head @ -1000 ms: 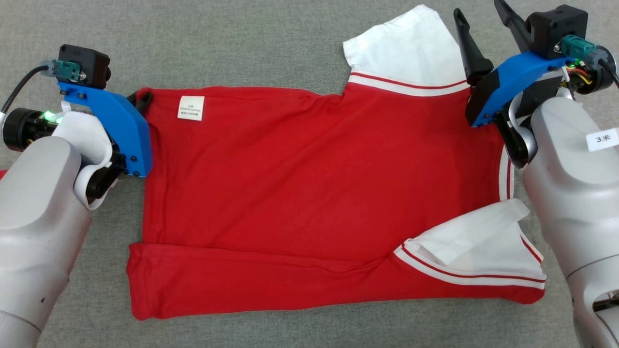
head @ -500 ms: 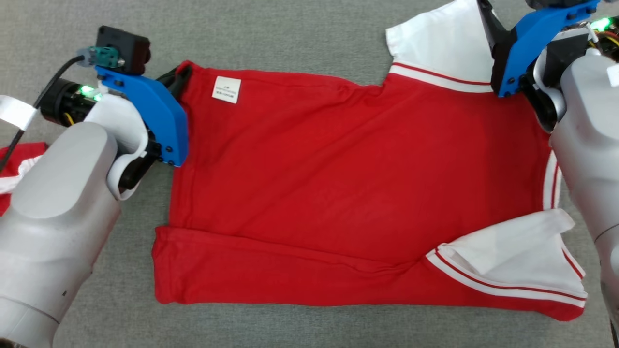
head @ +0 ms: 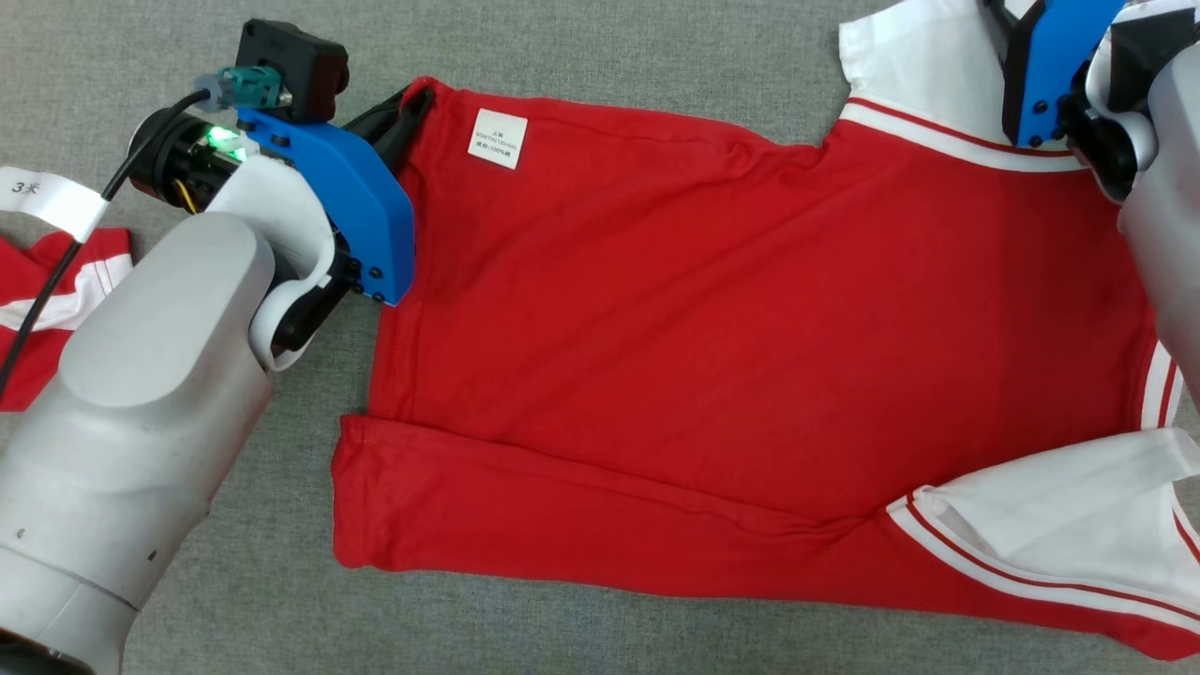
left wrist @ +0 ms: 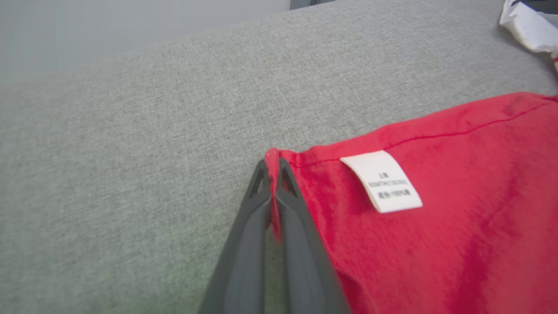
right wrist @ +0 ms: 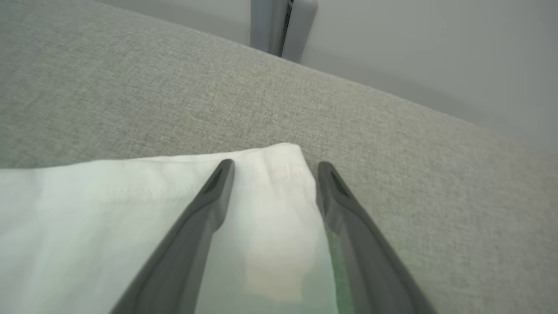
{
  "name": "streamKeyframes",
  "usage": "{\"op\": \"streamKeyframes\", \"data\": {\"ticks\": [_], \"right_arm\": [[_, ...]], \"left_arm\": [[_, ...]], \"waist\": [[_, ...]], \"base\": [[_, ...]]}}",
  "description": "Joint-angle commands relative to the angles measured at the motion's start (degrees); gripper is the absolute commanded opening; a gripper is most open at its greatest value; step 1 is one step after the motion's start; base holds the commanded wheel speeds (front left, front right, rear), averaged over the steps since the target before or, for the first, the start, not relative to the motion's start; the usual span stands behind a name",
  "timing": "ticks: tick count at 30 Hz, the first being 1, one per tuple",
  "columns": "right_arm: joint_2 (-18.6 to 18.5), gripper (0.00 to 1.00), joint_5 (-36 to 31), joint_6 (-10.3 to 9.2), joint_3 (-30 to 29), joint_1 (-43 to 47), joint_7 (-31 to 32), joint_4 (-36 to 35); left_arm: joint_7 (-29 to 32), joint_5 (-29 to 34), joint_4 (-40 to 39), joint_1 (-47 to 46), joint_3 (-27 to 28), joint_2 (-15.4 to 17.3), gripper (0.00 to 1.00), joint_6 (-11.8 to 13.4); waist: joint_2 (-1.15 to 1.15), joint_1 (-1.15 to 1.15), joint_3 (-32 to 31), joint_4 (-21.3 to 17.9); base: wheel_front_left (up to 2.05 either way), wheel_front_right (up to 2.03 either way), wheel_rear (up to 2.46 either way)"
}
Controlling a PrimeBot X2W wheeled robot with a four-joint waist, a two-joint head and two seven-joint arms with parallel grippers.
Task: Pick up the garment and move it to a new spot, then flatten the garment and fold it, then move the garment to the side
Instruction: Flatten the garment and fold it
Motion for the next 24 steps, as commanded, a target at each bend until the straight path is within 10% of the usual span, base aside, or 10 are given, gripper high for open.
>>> {"op": "streamKeyframes", "data": {"ticks": [1,4,5,6,24], "right_arm": [[-0.66,1.00,0.00,0.01,-0.03,-0.73,0.83,0.67],[-0.14,0.94,0.44,0.01,-0.06,-0.74,2.40,1.32],[-0.05,0.35,0.69,0.01,-0.21,-0.78,2.63,1.42],[-0.05,0.00,0.78,0.00,-0.16,-0.71,2.81,1.51],[0.84,0.00,7.39,0.00,1.21,6.94,-14.06,-4.13]], "left_arm": [[-0.42,-0.40,-0.17,-1.24,-0.34,-0.25,0.00,-0.03],[-0.92,-0.58,-0.13,-1.27,-0.55,-0.29,0.00,-0.03],[-1.13,-0.73,-0.01,-1.33,-0.56,-0.18,0.00,-0.03],[-1.25,-0.91,0.16,-1.40,-0.55,-0.13,0.00,-0.03],[-6.91,-3.33,4.92,3.77,-0.13,1.66,0.00,0.27]], "waist": [[0.00,0.00,0.22,0.16],[0.00,0.00,0.49,0.20],[0.00,0.00,0.60,0.16],[0.00,0.00,0.69,0.13],[0.00,0.00,-7.55,-4.78]], "base": [[0.00,0.00,0.00],[0.00,0.00,0.00],[0.00,0.00,0.00],[0.00,0.00,0.00],[0.00,0.00,0.00]]}}
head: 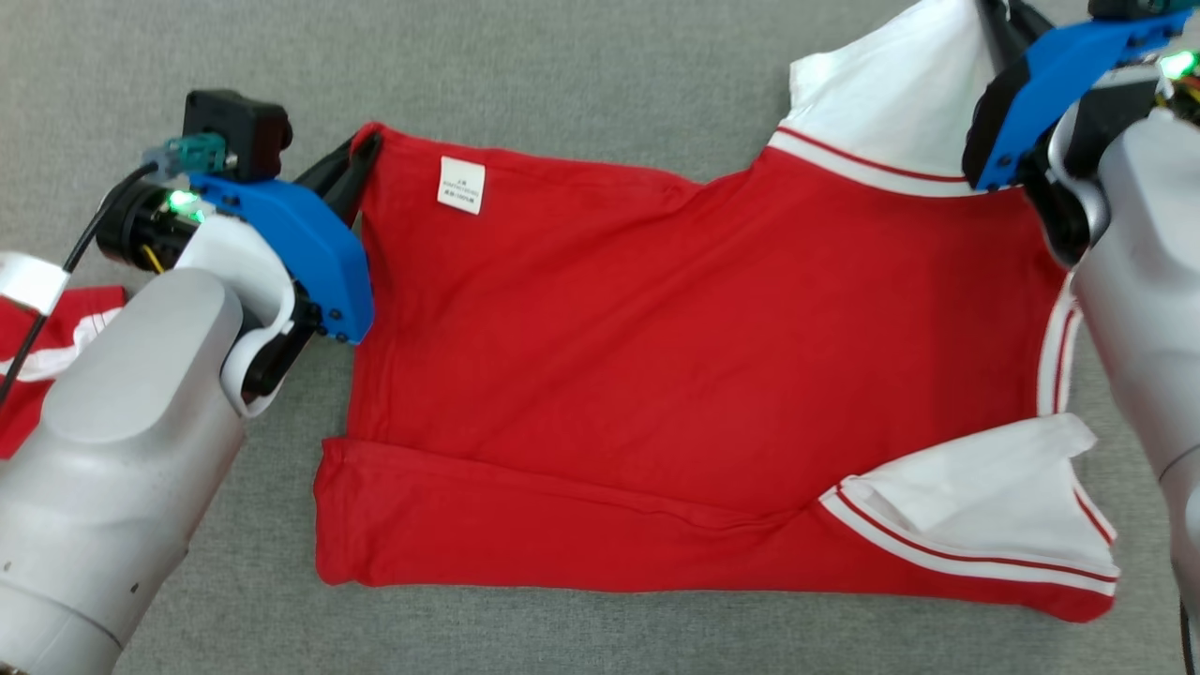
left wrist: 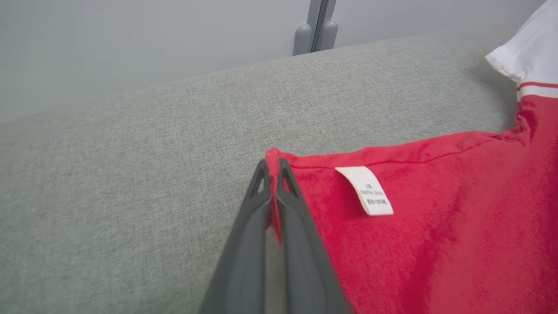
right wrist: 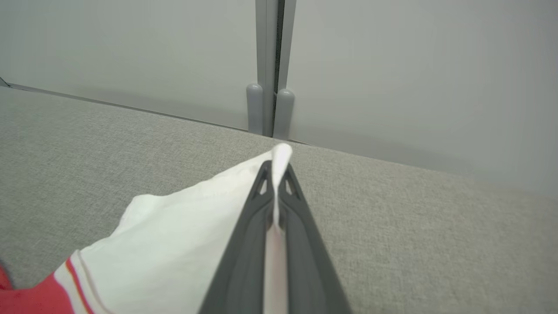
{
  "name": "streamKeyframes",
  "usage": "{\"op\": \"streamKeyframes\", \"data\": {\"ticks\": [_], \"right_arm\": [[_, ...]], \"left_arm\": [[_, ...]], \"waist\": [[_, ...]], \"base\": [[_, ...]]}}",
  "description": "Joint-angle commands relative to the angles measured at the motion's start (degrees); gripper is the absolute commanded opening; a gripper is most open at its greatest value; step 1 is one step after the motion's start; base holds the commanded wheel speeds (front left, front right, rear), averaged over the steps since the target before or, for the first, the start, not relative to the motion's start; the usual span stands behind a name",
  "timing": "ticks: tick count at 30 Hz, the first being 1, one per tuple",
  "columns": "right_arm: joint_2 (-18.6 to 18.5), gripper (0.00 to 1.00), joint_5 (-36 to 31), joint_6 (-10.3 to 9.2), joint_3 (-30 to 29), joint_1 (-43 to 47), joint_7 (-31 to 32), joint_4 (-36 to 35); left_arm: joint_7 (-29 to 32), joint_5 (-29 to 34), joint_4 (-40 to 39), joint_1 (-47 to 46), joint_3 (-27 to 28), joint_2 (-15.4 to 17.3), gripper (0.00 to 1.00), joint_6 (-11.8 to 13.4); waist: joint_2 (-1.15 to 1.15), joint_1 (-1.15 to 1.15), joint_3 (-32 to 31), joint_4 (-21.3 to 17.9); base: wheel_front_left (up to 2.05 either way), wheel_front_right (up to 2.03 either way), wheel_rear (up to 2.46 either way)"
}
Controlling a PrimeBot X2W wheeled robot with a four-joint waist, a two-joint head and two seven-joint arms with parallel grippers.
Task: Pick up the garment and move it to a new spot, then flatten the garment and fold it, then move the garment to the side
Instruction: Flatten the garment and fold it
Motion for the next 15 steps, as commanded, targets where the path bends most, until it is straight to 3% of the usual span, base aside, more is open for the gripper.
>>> {"op": "streamKeyframes", "data": {"ticks": [1,7,15], "right_arm": [[0.07,0.00,1.26,0.00,0.60,2.15,-1.74,-1.48],[-1.63,0.00,6.54,-0.01,4.40,10.75,-6.06,-9.35],[-4.97,0.00,12.25,0.00,7.01,24.47,-7.18,-22.30]], "left_arm": [[-0.73,-0.41,0.32,1.07,0.39,0.50,0.00,0.38],[-2.66,-1.18,-0.26,4.98,0.62,1.72,0.00,1.37],[-5.48,-2.33,-4.35,12.60,0.94,3.95,0.00,3.83]], "waist": [[0.00,0.01,-2.22,-1.64],[0.00,0.01,-6.12,-3.14],[0.00,0.01,-9.73,-4.76]], "base": [[0.00,0.00,0.00],[0.00,0.00,0.00],[0.00,0.00,0.00]]}}
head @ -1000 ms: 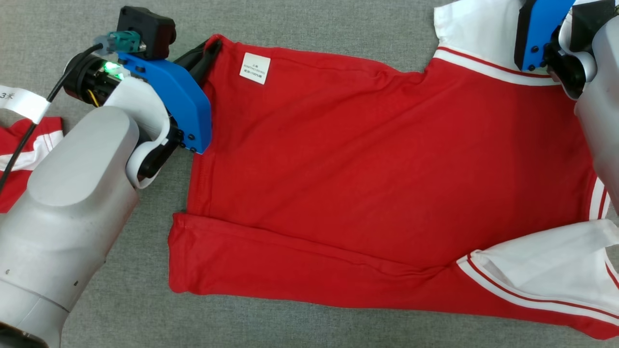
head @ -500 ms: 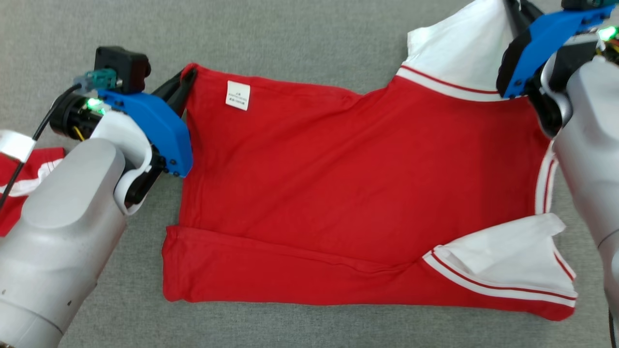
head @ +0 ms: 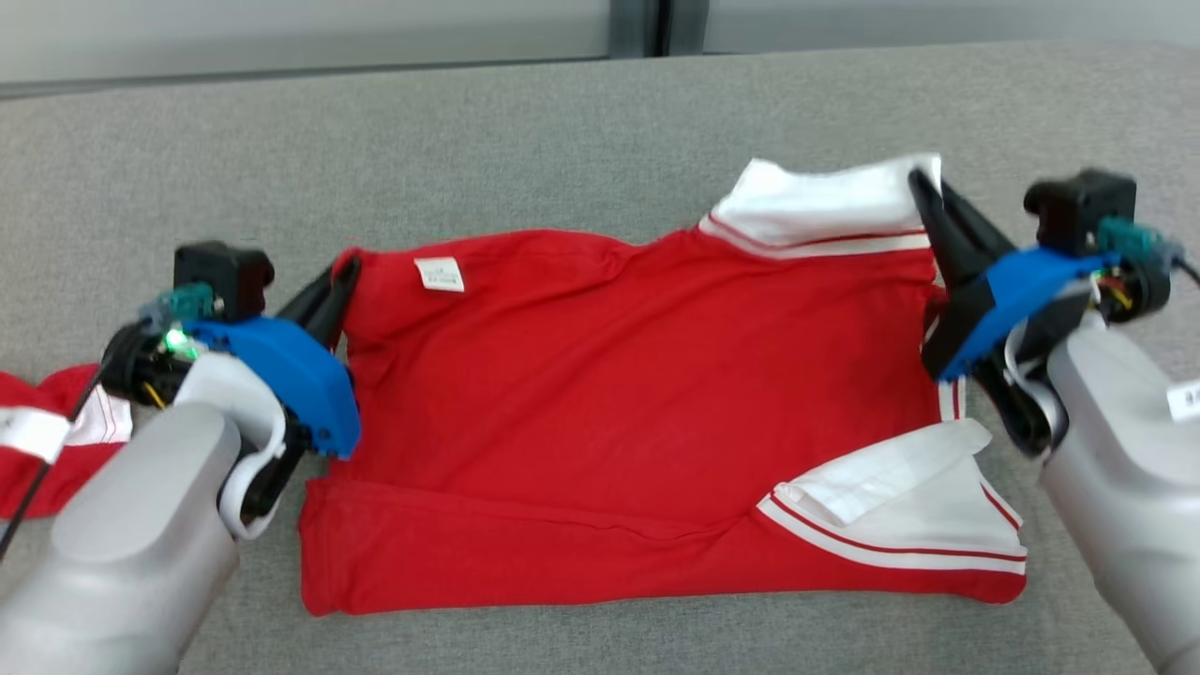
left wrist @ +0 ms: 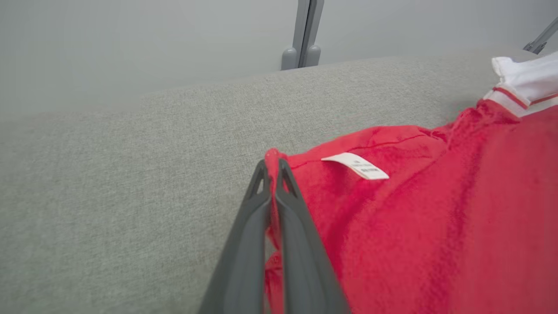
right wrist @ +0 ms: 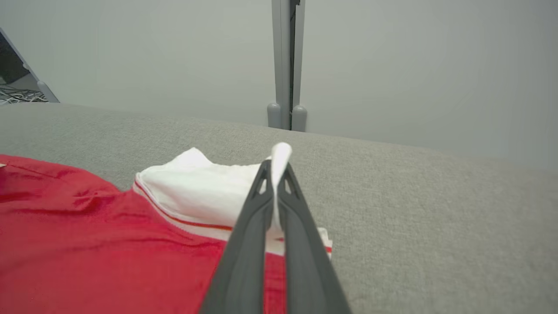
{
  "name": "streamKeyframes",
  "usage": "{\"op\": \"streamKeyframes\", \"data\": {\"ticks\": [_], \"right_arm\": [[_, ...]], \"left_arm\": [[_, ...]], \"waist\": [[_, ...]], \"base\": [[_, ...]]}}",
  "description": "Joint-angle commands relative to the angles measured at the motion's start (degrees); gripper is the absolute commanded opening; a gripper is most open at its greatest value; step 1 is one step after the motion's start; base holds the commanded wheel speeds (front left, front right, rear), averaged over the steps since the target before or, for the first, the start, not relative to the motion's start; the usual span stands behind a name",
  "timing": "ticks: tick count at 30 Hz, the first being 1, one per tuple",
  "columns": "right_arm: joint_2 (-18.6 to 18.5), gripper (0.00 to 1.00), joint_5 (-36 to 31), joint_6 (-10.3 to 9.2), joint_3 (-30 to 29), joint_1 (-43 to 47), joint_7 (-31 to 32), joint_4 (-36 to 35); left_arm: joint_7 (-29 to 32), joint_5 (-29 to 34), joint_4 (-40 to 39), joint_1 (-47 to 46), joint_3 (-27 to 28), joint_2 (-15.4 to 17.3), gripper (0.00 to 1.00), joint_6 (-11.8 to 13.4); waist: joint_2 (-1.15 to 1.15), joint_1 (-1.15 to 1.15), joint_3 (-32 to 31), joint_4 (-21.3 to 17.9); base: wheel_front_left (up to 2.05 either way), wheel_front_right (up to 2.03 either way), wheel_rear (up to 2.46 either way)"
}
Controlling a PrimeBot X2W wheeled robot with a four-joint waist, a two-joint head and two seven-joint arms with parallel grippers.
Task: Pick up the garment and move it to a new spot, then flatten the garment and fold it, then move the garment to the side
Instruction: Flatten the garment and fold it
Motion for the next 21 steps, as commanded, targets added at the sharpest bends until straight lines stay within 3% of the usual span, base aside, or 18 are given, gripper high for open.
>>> {"op": "streamKeyframes", "data": {"ticks": [1,10,21], "right_arm": [[-0.91,0.00,0.74,0.01,-0.21,3.30,-0.15,-2.31],[-2.54,0.00,1.53,0.01,-5.33,18.15,1.80,-14.44],[0.42,0.00,-1.47,0.01,-15.09,34.16,6.77,-28.42]], "left_arm": [[-0.59,-0.17,-0.95,1.84,-0.02,1.10,0.00,0.70],[-2.54,-1.63,-6.43,9.81,0.00,2.88,0.00,3.74],[-4.47,-2.77,-12.52,16.70,0.21,3.83,0.00,7.69]], "waist": [[0.00,0.01,-1.10,-0.63],[0.00,0.01,-3.79,-0.43],[0.00,0.01,-6.01,0.29]], "base": [[0.00,0.00,0.00],[0.00,0.00,0.00],[0.00,0.00,0.00]]}}
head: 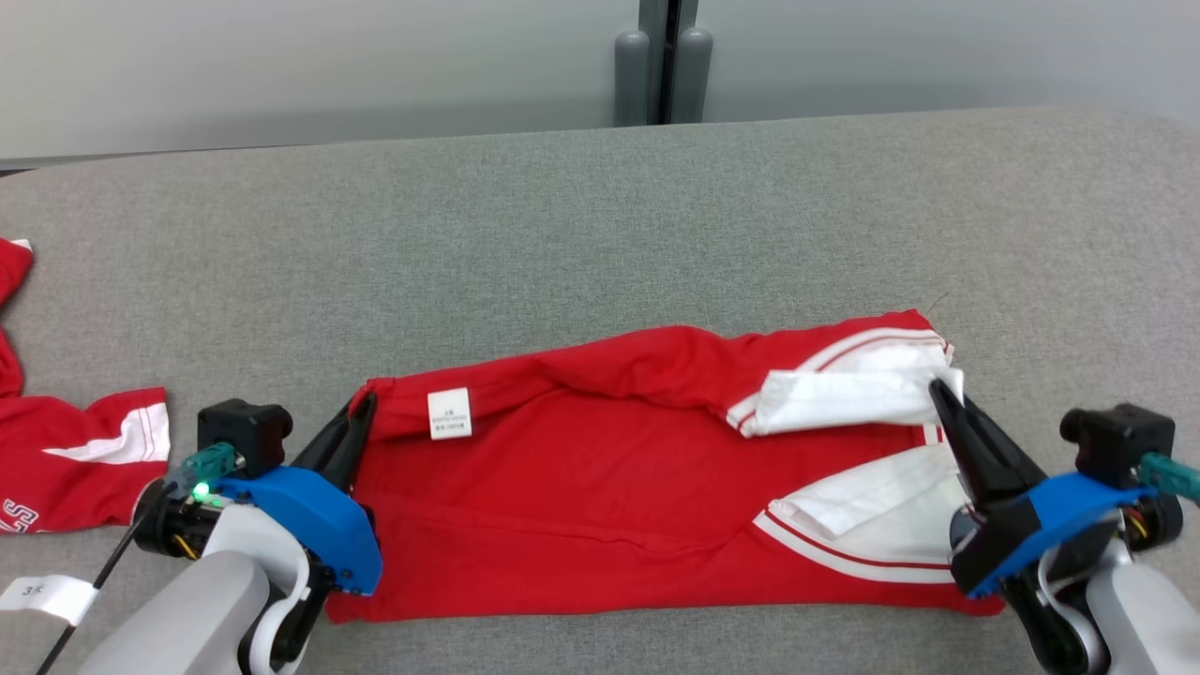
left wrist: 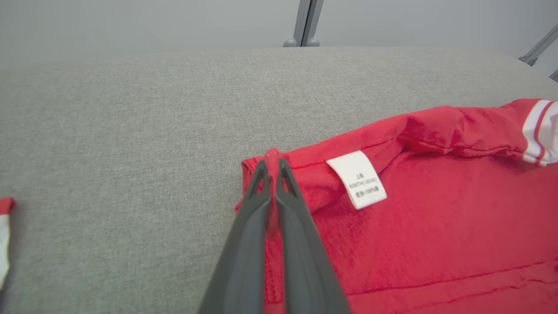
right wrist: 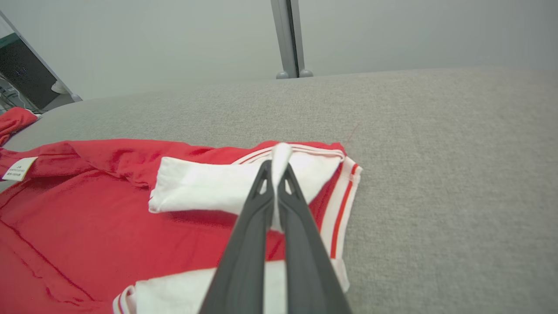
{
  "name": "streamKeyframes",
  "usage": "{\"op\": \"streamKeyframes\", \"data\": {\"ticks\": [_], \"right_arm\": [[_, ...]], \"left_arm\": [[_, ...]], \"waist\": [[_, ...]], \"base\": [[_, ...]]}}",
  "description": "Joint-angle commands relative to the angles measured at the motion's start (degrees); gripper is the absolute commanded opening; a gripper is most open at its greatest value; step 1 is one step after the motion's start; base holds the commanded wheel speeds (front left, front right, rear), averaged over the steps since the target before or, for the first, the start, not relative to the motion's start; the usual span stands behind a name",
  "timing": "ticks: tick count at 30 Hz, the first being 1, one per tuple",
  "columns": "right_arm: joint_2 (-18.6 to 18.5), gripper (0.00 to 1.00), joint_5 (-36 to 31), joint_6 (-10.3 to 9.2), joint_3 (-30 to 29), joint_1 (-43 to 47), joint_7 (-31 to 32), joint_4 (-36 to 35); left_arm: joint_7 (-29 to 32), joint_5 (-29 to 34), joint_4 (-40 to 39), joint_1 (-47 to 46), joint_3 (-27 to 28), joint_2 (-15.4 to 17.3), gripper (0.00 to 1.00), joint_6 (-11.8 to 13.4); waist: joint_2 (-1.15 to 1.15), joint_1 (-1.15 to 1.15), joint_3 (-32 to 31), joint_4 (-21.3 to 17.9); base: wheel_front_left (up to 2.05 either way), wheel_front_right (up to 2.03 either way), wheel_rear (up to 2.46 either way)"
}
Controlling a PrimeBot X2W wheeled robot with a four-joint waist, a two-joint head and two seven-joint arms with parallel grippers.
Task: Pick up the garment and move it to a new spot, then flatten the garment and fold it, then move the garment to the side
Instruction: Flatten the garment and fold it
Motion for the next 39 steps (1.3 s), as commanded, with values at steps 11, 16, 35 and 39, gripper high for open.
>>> {"op": "streamKeyframes", "data": {"ticks": [11,16,35,39], "right_arm": [[4.15,0.00,-3.58,0.01,-8.71,12.63,6.31,-11.11],[5.44,0.00,-4.04,0.01,-10.32,16.17,8.27,-14.16],[5.86,1.00,-5.91,0.01,-16.04,14.93,10.36,-16.69],[6.04,1.00,-8.11,0.01,-17.13,12.92,11.90,-13.98]], "left_arm": [[-1.39,-0.64,-3.03,4.04,0.21,0.84,0.00,2.90],[-2.12,-0.97,-3.07,4.99,0.41,0.73,0.00,3.50],[-8.06,3.87,-3.42,7.08,5.71,-1.99,1.00,6.70],[-8.06,9.28,-7.01,9.00,12.23,-3.32,1.00,7.95]], "waist": [[0.00,0.01,-0.90,0.50],[0.00,0.01,-1.44,0.71],[0.00,0.01,-3.58,0.85],[0.00,0.01,-3.87,1.46]], "base": [[0.00,0.00,0.00],[0.00,0.00,0.00],[0.00,0.00,0.00],[0.00,0.00,0.00]]}}
